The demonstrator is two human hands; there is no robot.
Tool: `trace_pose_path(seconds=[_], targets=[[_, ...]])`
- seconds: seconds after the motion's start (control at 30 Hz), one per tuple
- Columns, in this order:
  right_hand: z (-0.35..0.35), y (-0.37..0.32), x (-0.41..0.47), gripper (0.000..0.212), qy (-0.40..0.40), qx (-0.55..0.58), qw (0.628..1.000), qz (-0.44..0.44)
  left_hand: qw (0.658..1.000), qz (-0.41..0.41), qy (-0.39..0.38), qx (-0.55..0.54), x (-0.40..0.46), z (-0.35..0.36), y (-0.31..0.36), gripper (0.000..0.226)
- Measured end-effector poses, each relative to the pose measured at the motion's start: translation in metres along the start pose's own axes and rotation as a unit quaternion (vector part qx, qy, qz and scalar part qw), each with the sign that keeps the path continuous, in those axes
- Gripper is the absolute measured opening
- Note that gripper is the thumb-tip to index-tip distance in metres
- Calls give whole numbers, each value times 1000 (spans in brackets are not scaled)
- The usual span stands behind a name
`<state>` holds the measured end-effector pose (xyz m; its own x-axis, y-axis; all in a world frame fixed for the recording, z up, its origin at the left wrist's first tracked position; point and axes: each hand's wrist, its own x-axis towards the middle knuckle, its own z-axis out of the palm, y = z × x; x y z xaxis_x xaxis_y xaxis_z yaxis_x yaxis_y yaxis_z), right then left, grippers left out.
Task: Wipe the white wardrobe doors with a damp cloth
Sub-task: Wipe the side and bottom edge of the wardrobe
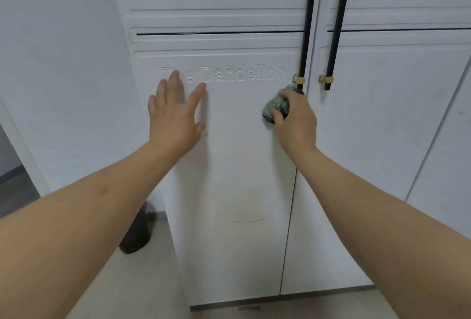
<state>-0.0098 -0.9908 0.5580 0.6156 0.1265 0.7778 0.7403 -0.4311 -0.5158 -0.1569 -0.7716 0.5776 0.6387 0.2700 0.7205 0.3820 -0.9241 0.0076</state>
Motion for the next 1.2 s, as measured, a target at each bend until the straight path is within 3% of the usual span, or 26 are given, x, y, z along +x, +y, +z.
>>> trace_pose_path(seconds=[0.13, 0.23, 0.33, 0.4, 0.47, 0.53, 0.63, 0.77, 0.87, 1.0, 1.07, 1.2], targets=[[37, 44, -65, 39, -88, -29, 996, -8, 999, 31, -26, 20, -10, 21, -8, 98], [53, 66, -101, 62, -209, -105, 969, -85, 998, 42, -21, 42, -11, 30, -9, 101], [48, 66, -87, 66, -226, -152, 948, -167, 997, 47, -16, 53, -10, 33, -8, 102], [41, 42, -53, 52, -160, -134, 959, -189, 997, 51, -13, 61, -10, 33, -8, 103], [29, 7, -5, 30, -30, -119, 978, -169, 996, 57, -7, 69, -9, 33, -11, 104], [19, -22, 38, 38, 82, -146, 967, -191, 995, 61, -9, 77, -8, 33, -13, 104], [27, -34, 60, 47, 99, -130, 963, -213, 994, 66, -9, 83, -8, 36, -14, 102], [65, -7, 10, 53, 99, -138, 958, -232, 993, 75, -4, 95, -9, 42, -18, 101], [92, 34, -62, 45, 47, -153, 946, -284, 993, 77, -6, 90, -10, 44, -19, 99], [104, 98, -150, 44, -131, -211, 908, -338, 997, 70, 13, 30, -16, 42, -18, 90], [98, 105, -161, 54, -207, -214, 901, -315, 997, 63, 35, 6, -24, 40, -27, 86], [90, 42, -117, 48, -192, -155, 933, -264, 999, 1, 37, -21, -43, 38, -53, 84]])
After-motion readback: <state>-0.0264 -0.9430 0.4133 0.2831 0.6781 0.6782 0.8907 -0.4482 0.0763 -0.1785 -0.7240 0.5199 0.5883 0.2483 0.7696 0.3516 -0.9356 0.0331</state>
